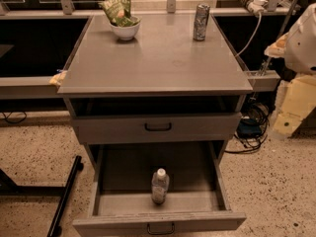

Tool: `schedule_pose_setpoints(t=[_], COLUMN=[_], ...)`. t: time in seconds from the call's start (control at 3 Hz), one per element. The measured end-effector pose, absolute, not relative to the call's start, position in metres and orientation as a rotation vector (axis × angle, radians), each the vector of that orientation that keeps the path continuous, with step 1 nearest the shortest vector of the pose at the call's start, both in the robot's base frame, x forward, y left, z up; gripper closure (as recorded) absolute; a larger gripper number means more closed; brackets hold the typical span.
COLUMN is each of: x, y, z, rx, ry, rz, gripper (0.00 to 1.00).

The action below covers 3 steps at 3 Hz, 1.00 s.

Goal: Pick blue plastic bottle from middle drawer and place on counter

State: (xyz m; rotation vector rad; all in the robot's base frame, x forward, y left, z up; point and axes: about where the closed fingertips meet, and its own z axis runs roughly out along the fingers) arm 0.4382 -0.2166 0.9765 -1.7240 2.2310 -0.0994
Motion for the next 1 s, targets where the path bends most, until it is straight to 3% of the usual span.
schedule_pose_setpoints(t=[0.33,0.67,1.0], x=[0.438,0.439,0.434], y=[-0.217,-0.215,-0.191], z=[0.976,0.971,0.931], rx=[-1.724,-1.705,-1.666], ry=[2.231,2.231,2.209], rz=[-0.099,-0.082,0.065], gripper=[0.0,0.18,0.42])
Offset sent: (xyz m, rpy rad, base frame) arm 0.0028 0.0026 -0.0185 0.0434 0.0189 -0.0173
